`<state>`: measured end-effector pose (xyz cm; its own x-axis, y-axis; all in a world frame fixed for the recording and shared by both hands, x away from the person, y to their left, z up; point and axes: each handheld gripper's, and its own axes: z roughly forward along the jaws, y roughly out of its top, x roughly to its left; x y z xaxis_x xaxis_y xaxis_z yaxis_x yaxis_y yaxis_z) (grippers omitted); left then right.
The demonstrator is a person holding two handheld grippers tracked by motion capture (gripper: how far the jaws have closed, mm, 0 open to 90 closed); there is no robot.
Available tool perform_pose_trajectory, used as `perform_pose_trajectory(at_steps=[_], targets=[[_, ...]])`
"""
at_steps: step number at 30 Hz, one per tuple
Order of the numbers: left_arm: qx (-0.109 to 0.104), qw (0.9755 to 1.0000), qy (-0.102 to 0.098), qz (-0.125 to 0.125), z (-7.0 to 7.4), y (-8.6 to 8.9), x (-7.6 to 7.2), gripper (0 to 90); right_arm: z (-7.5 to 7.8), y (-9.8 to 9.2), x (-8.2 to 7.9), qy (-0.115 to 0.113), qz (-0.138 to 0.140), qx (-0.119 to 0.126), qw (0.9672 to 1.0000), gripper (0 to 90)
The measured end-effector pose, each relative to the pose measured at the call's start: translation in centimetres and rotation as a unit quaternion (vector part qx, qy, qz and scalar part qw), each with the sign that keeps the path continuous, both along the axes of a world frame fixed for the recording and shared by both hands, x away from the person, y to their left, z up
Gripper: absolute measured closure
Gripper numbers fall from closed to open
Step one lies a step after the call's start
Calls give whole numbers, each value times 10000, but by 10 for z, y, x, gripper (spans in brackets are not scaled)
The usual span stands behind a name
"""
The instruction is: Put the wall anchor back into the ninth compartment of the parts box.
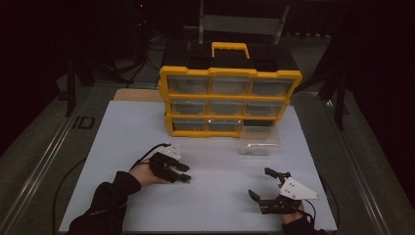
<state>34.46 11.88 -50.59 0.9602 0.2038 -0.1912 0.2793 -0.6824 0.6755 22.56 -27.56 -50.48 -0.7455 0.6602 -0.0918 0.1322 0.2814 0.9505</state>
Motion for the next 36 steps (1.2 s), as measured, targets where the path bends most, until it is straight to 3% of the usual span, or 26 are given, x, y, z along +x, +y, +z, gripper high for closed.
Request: perform_pose_trajectory(at_steps=[8,26,32,36], targets=[[157,9999,57,-27,-11,-3,4,721,0,0,0,24,-10,6,10000,82],[421,9989,-67,-180,-7,-13,5,853,0,-1,0,17,-11,1,10000,81],[427,9990,-38,-155,0,-16,9,854,0,-1,0,-15,-15,13,10000,81],[368,9992,-4,-160,14,-19,15,854,1,-2,0,-36,-16,28,10000,82]])
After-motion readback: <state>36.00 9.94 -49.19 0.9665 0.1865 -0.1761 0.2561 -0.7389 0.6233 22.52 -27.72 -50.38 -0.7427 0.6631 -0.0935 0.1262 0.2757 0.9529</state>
